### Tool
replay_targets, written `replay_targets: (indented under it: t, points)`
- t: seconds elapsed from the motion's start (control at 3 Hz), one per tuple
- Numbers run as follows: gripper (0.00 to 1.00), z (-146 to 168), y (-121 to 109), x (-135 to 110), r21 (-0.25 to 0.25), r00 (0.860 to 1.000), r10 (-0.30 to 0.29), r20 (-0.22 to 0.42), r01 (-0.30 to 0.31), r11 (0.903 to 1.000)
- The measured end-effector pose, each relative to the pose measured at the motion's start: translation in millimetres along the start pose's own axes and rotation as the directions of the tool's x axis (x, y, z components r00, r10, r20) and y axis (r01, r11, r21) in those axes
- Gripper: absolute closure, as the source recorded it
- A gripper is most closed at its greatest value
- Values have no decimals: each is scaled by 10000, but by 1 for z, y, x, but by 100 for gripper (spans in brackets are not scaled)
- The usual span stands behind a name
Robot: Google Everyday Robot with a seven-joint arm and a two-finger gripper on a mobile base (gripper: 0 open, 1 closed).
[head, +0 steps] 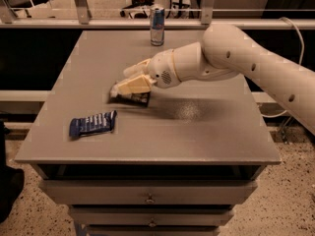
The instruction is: Move rxbar chocolate near rxbar blueberry
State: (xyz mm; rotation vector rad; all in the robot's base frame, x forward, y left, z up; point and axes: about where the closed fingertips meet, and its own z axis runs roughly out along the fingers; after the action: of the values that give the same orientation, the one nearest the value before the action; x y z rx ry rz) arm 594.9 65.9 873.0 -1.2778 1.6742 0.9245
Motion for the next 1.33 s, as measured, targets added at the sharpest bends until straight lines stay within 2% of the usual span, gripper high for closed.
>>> replay_targets:
  t: [0.33,0.67,1.0,1.33]
  points:
    - [0,-5,-1,-1,182,9999,94,37,-94,9998]
    - [0,-17,-4,1,473,9998,215,37,-216,9986]
    - [0,-49,-5,12,731,9992,219,324,-242,9970]
    - [0,-123,-11,34,1303,9952,-120,969,-8,9915]
